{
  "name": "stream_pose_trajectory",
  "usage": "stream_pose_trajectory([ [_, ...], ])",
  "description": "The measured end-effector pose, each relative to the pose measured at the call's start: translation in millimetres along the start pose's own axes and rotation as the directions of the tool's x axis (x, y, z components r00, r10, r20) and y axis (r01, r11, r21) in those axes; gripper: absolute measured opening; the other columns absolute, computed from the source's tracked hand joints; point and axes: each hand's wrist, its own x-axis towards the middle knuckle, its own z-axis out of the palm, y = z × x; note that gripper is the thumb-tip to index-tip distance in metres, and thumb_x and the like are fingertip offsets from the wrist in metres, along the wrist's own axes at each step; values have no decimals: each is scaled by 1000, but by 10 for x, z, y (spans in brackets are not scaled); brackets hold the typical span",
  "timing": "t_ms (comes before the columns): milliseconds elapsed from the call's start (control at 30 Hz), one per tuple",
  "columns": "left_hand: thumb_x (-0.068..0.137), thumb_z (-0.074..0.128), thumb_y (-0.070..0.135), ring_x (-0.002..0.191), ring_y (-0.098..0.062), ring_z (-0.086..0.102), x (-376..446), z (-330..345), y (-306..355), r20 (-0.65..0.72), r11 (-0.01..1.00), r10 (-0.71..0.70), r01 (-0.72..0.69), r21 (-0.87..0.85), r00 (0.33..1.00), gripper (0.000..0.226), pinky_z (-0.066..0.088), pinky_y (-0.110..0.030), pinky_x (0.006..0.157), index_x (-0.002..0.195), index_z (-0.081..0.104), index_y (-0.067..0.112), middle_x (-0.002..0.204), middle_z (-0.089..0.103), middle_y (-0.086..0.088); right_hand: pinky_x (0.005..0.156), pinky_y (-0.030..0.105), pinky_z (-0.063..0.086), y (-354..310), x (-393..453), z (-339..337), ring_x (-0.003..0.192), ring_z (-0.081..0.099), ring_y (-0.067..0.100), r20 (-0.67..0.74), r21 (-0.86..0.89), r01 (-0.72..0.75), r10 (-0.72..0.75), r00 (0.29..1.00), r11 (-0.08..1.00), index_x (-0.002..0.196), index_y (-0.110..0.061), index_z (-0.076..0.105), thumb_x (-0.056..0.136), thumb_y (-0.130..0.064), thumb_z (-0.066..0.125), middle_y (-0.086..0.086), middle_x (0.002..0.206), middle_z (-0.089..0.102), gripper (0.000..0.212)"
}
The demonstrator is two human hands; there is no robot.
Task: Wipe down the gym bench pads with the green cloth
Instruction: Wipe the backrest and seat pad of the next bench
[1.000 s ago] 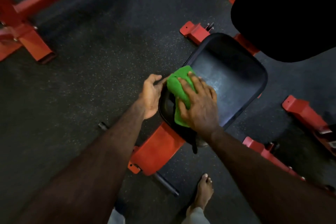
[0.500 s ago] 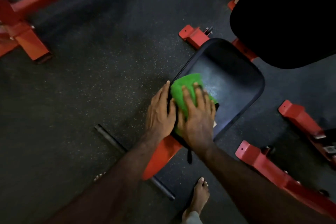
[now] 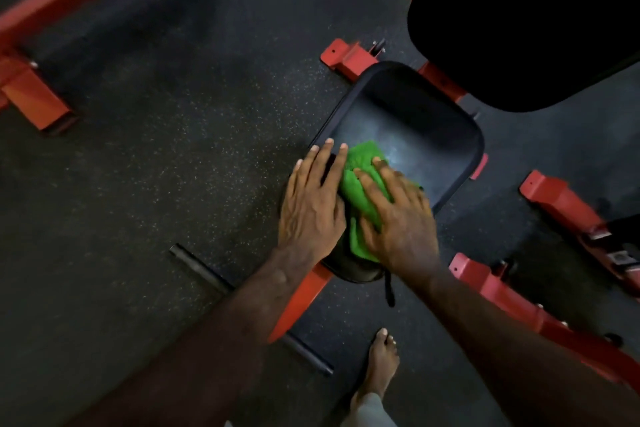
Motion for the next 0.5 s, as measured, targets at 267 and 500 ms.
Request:
stream_pose_trajectory([
  [267, 99, 34, 48, 159, -24, 12, 345, 268, 195, 79, 992, -5, -5, 123, 997, 70, 13, -48, 129, 165, 21, 26, 173, 12, -3, 121, 61, 27, -218, -120, 52, 151, 28, 36, -56, 159, -395, 408, 911, 905, 159, -32, 32, 92, -38, 61, 7, 169, 25, 73],
  [500, 107, 36, 51, 159, -21, 15, 305, 283, 225, -4, 988, -30, 31, 154, 1000, 62, 13, -44, 128, 163, 27, 25, 172, 19, -3, 120, 61, 30, 299, 264, 8, 150, 27, 43, -90, 361, -628, 696, 712, 689, 158, -25, 37, 92, -35, 55, 10, 170, 21, 70],
])
